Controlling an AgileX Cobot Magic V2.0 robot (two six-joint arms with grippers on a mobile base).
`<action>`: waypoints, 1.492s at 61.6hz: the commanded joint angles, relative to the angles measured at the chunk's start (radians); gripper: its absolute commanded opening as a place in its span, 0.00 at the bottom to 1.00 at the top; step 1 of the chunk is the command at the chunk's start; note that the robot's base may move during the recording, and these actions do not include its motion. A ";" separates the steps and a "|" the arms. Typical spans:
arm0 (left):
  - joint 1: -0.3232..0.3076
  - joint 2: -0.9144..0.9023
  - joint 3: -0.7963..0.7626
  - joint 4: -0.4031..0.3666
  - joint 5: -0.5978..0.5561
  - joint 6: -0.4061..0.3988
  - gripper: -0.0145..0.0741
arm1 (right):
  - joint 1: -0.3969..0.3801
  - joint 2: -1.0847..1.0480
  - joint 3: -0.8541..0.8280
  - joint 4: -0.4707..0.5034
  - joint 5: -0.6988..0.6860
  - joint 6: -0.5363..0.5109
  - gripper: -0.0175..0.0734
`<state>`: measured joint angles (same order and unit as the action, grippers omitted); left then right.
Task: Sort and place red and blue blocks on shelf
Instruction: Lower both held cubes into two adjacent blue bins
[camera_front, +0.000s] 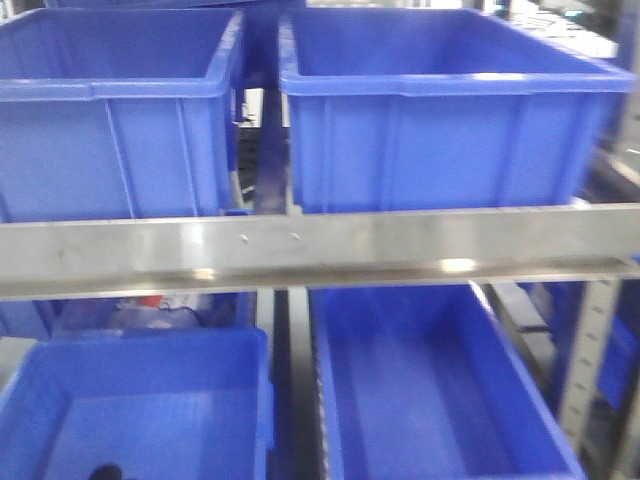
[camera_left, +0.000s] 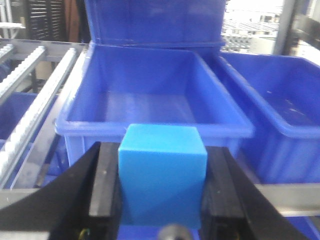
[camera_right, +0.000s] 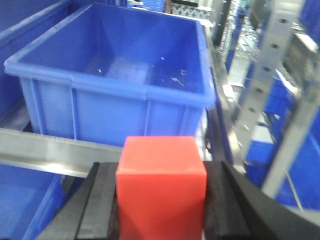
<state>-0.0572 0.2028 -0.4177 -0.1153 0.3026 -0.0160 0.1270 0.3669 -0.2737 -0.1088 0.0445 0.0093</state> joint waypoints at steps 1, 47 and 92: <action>-0.003 0.012 -0.028 -0.008 -0.097 -0.002 0.30 | -0.007 0.005 -0.028 -0.010 -0.093 0.000 0.29; -0.003 0.012 -0.028 -0.008 -0.097 -0.002 0.30 | -0.007 0.005 -0.028 -0.010 -0.093 0.000 0.29; -0.003 0.012 -0.028 -0.008 -0.097 -0.002 0.30 | -0.007 0.005 -0.028 -0.010 -0.093 0.000 0.29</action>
<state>-0.0572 0.2028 -0.4177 -0.1153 0.3026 -0.0160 0.1270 0.3669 -0.2737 -0.1088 0.0445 0.0093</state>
